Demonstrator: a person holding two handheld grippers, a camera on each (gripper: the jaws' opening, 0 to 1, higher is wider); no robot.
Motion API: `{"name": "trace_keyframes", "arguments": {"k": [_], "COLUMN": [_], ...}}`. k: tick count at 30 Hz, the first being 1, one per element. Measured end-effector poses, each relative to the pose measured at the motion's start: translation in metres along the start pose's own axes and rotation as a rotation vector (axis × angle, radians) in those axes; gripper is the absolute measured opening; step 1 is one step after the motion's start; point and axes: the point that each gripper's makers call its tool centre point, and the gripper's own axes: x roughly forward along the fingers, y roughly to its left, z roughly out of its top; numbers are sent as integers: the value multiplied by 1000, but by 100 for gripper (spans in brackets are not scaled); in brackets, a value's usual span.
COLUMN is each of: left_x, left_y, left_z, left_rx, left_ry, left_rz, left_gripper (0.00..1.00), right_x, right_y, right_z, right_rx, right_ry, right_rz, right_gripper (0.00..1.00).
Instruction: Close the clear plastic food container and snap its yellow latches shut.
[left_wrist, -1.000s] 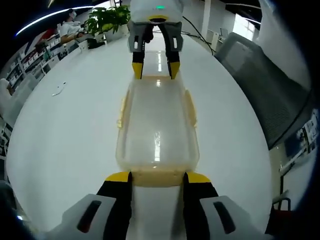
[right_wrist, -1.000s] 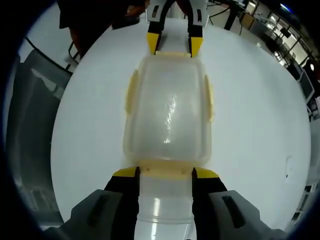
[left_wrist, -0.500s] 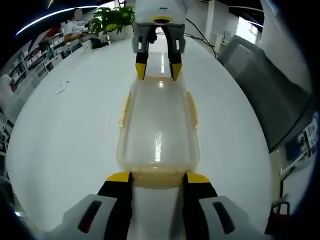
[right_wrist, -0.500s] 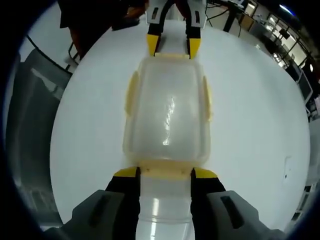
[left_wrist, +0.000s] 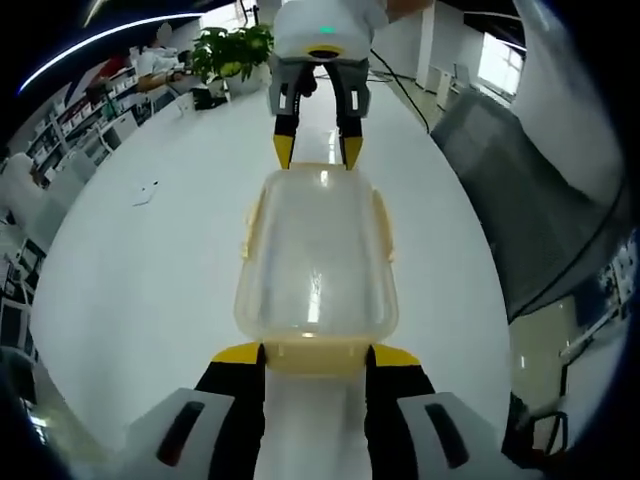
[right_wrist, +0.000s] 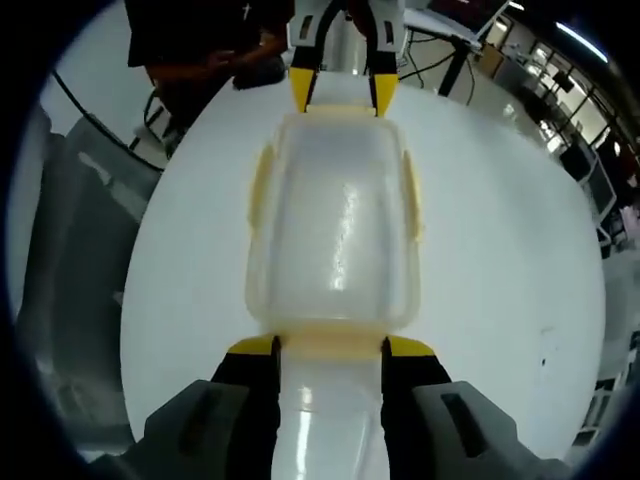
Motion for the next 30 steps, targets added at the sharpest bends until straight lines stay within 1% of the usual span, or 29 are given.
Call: {"name": "trace_keyframes", "arguments": {"k": [2, 4, 6, 8, 11, 15, 16, 18, 22, 26, 28, 30], "left_x": [-7, -13, -16, -18, -21, -19, -17, -14, -1, 16, 25, 33], "left_y": [-2, -4, -6, -8, -14, -16, -17, -17, -16, -15, -15, -14], "left_z": [8, 16, 24, 31, 48, 66, 72, 81, 102, 125, 135, 142], "left_rx": [-2, 0, -1, -2, -6, -1, 0, 1, 9, 17, 23, 25], "left_ry": [-5, -10, -16, -21, -33, -40, -43, -47, -56, -68, -72, -77], "left_rz": [8, 15, 20, 22, 26, 25, 23, 22, 20, 21, 16, 13], "left_gripper": [33, 33, 33, 33, 33, 33, 33, 33, 33, 33, 33, 33], "right_x": [-13, -21, -28, -36, -48, -62, -65, -71, -81, -90, -93, -95], "right_y": [2, 5, 3, 5, 8, 13, 15, 17, 19, 21, 21, 22], "right_z": [2, 1, -1, -4, -9, -19, -24, -33, -52, -79, -94, -104], "right_rx": [-5, -7, -13, -17, -23, -24, -24, -22, -18, -6, 2, 7], "right_ry": [-16, -22, -27, -32, -37, -41, -39, -34, -23, -5, 0, 4], "right_rz": [-4, -5, -8, -9, -11, -10, -8, -9, -14, -20, -18, -23], "right_gripper": [35, 35, 35, 35, 35, 35, 35, 35, 35, 35, 35, 35]}}
